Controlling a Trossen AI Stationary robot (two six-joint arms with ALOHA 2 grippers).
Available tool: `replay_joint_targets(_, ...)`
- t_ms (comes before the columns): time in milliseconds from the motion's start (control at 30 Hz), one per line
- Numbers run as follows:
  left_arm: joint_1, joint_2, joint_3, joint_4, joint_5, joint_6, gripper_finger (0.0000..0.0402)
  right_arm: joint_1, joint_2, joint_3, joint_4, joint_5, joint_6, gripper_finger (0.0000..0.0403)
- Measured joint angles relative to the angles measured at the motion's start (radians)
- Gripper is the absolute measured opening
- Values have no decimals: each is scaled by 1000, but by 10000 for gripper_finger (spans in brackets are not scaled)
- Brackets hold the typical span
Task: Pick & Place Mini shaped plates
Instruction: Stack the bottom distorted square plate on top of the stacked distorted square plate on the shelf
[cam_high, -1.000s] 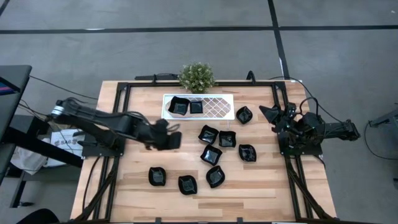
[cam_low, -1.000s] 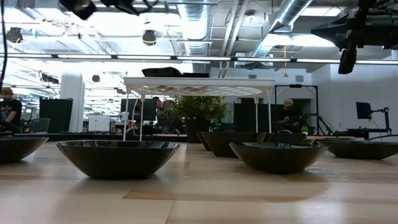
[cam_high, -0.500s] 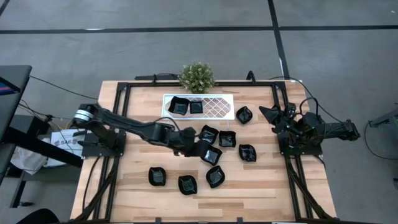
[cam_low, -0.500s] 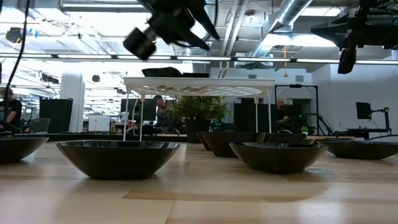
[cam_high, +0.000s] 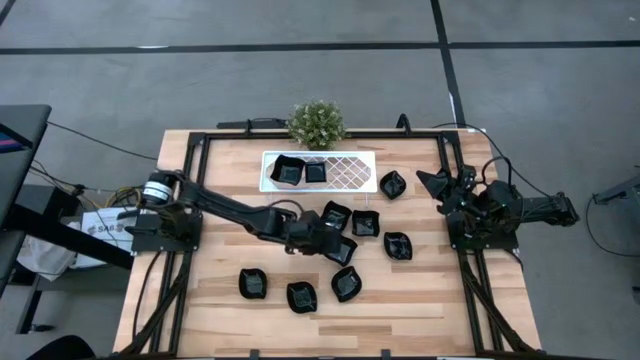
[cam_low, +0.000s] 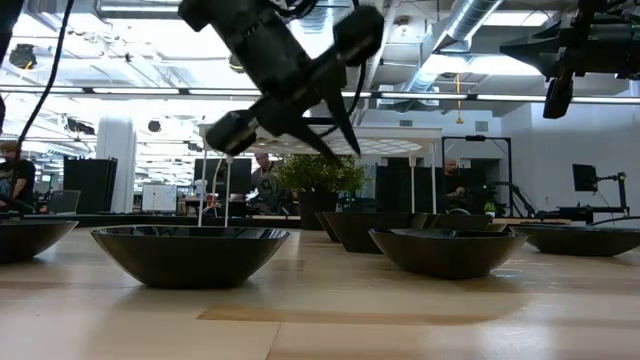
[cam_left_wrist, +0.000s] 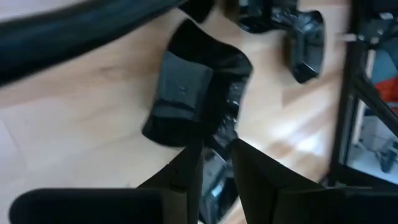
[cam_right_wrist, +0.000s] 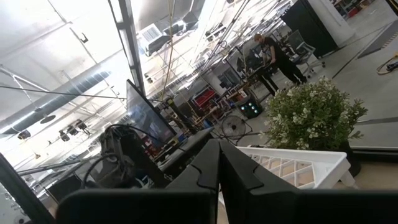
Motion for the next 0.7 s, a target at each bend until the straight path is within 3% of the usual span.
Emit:
replay_joint_targets(400,45,38,0,-18,-74,130,85,0,0,0,0,0,0,0)
replay_joint_targets(700,55,38,0,-19,-69,162,85,0,0,0,0,0,0,0)
